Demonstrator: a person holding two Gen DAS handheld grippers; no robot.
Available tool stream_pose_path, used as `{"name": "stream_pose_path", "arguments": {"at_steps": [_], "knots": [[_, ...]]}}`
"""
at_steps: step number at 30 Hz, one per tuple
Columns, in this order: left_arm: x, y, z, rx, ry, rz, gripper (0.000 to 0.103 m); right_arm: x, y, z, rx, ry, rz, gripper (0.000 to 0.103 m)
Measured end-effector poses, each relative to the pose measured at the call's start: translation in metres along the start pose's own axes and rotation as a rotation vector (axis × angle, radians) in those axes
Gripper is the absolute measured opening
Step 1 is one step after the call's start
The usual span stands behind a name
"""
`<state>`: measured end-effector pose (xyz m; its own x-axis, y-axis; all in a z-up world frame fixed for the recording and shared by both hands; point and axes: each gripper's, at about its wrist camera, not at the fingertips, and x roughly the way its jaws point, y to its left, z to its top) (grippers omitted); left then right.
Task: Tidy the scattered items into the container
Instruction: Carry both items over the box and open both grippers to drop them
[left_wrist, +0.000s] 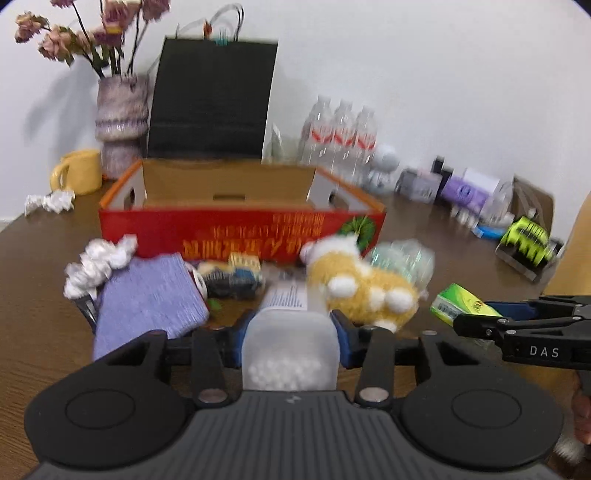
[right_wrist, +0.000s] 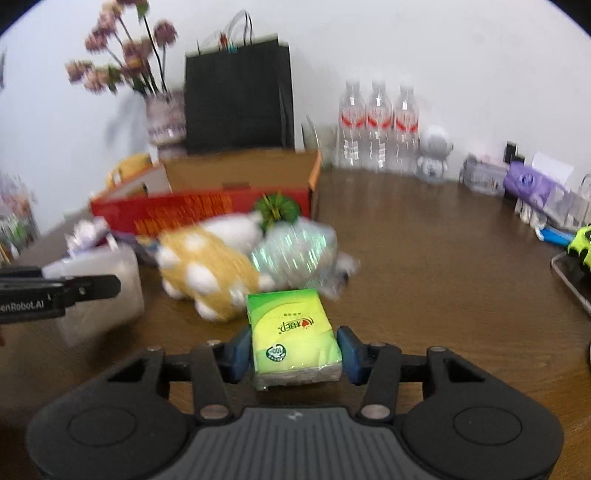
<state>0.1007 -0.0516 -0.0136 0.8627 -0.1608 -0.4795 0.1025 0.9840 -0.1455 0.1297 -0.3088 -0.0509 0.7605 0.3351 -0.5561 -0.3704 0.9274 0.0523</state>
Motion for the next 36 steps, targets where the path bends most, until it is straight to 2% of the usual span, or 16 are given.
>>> {"name": "stream_pose_path", "arguments": {"at_steps": [6,9,14,16,19,24,28,31,33,34,35,36], "knots": [[-0.032,0.015,0.036,-0.02,-0.145,-0.04,0.044,-0.024,0.017,0.038,-0.025,-0.162,0.049,0.047],[-0.036,0.026,0.062,-0.036,-0.202,-0.054,0.044,-0.015,0.032,0.066,-0.047,-0.211,0.062,0.047],[-0.015,0.048,0.108,-0.052,-0.283,0.01,0.044,0.025,0.061,0.112,-0.048,-0.247,0.062,0.048],[0.004,0.06,0.12,-0.076,-0.272,0.023,0.044,0.049,0.07,0.127,-0.044,-0.24,0.05,0.048],[0.043,0.083,0.132,-0.116,-0.213,0.037,0.044,0.094,0.077,0.143,-0.043,-0.201,0.01,0.048],[0.109,0.115,0.133,-0.162,-0.096,0.068,0.044,0.169,0.065,0.159,0.027,-0.076,0.009,0.048],[0.131,0.124,0.123,-0.162,-0.036,0.092,0.044,0.2,0.065,0.153,0.009,-0.008,0.011,0.048],[0.138,0.122,0.119,-0.146,-0.013,0.078,0.044,0.21,0.068,0.147,0.0,0.03,0.011,0.048],[0.139,0.119,0.119,-0.136,-0.009,0.077,0.055,0.213,0.067,0.145,0.007,0.05,0.014,0.051],[0.138,0.118,0.118,-0.133,-0.012,0.077,0.071,0.214,0.067,0.145,0.009,0.058,0.017,0.051],[0.137,0.117,0.119,-0.132,-0.022,0.076,0.084,0.213,0.067,0.144,0.008,0.061,0.014,0.058],[0.134,0.116,0.119,-0.132,-0.034,0.073,0.09,0.213,0.067,0.144,0.007,0.063,0.009,0.076]]}}
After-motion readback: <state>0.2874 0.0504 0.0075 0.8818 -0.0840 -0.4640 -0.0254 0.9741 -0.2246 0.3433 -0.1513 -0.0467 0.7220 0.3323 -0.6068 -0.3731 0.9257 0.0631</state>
